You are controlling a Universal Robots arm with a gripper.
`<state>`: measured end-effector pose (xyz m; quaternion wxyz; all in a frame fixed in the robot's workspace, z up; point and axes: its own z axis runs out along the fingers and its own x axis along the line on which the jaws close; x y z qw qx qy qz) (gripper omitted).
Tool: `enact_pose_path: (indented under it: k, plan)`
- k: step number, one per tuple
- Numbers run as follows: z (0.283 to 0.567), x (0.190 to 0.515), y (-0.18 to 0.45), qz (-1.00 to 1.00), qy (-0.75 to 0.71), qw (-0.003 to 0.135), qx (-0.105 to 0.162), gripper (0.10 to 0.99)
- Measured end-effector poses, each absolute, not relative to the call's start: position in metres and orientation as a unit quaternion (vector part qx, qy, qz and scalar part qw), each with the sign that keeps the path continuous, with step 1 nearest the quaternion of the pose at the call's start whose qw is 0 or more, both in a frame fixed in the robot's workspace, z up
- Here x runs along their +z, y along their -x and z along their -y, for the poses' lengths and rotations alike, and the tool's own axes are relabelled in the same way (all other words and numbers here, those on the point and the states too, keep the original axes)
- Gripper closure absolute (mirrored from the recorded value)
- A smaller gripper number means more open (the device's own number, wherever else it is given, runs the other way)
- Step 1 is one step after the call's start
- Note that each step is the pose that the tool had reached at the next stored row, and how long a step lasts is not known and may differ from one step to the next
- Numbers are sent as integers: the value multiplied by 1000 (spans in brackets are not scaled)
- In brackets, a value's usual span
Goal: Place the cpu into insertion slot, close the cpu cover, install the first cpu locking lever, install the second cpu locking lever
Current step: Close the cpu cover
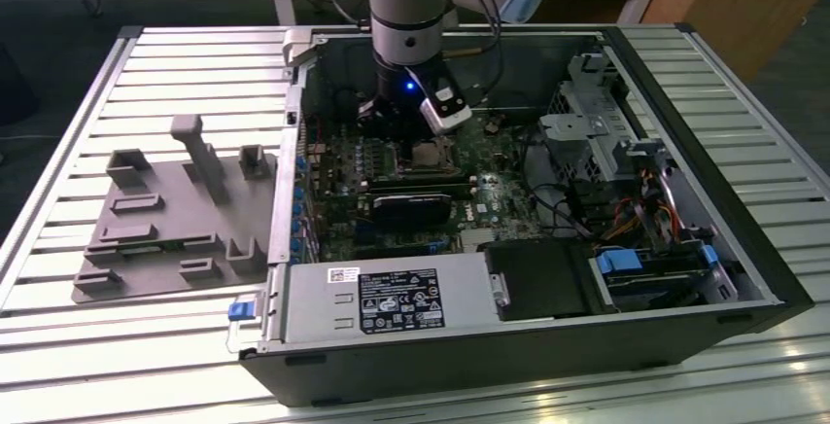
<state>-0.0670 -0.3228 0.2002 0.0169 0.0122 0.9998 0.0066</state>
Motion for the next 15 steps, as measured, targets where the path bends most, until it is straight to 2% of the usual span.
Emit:
enact_pose_path:
  k: [15]
  plan:
    - [323,210,67,-1000,-12,17,7,980]
